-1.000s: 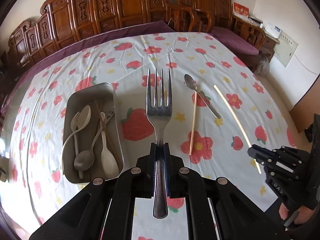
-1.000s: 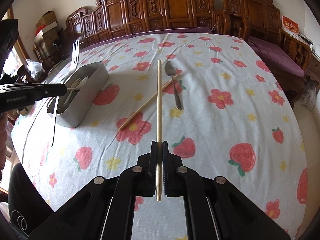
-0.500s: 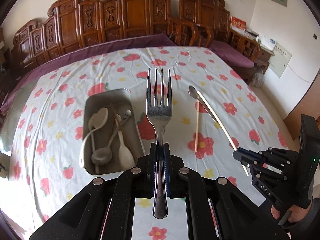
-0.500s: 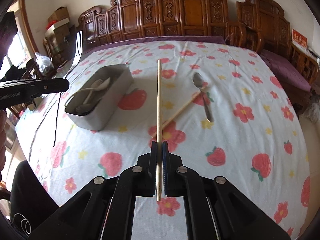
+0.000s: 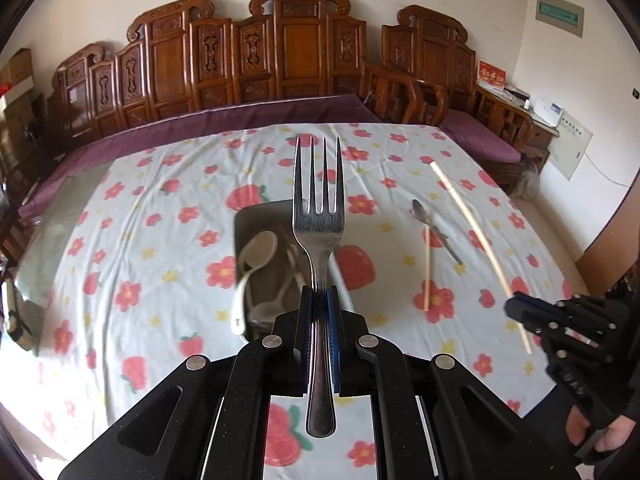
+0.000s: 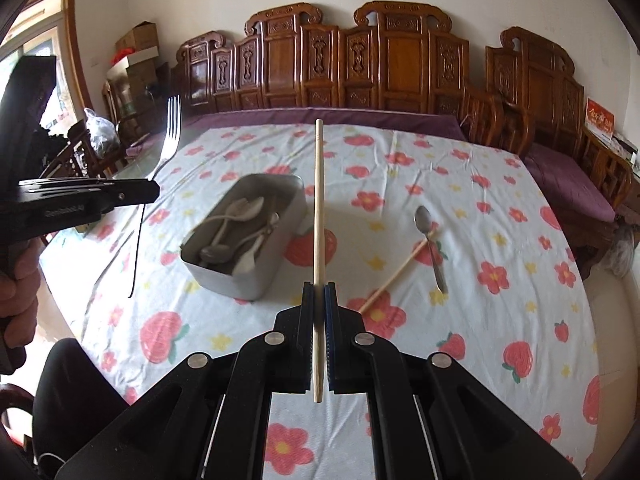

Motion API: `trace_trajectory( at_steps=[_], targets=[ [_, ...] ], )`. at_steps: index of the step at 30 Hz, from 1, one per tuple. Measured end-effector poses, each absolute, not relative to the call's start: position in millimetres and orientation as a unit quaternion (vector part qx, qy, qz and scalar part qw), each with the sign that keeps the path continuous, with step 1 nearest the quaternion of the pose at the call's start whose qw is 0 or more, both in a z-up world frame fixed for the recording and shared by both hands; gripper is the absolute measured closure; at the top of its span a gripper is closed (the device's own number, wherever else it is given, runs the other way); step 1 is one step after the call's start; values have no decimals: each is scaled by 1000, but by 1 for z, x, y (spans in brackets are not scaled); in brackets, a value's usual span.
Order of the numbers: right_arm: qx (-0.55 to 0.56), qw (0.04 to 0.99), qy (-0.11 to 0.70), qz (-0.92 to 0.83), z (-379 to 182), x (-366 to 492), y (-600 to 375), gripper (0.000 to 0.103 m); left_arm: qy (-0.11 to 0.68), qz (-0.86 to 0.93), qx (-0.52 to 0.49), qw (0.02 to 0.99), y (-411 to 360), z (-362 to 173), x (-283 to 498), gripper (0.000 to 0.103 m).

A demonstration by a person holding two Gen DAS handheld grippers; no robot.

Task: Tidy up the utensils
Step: 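Carry the metal fork into the grey tray and open the left gripper while the right gripper carries the chopstick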

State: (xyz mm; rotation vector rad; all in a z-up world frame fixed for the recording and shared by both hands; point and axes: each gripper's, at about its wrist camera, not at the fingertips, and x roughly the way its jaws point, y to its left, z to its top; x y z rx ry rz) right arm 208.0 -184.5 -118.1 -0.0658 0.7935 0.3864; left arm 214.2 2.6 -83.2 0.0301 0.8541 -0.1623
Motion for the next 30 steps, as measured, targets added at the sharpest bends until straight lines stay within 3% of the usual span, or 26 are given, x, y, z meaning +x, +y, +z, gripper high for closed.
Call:
trace_trajectory(
  at_steps=[14,30],
  targets=[
    [-22,903,385,187,-104,225,-166,97,423,-69,10,903,22,-89,246,97],
    [-11,885,406,225,-138,281,-131,97,461,-72,19,884,40,-138,334,97]
  ],
)
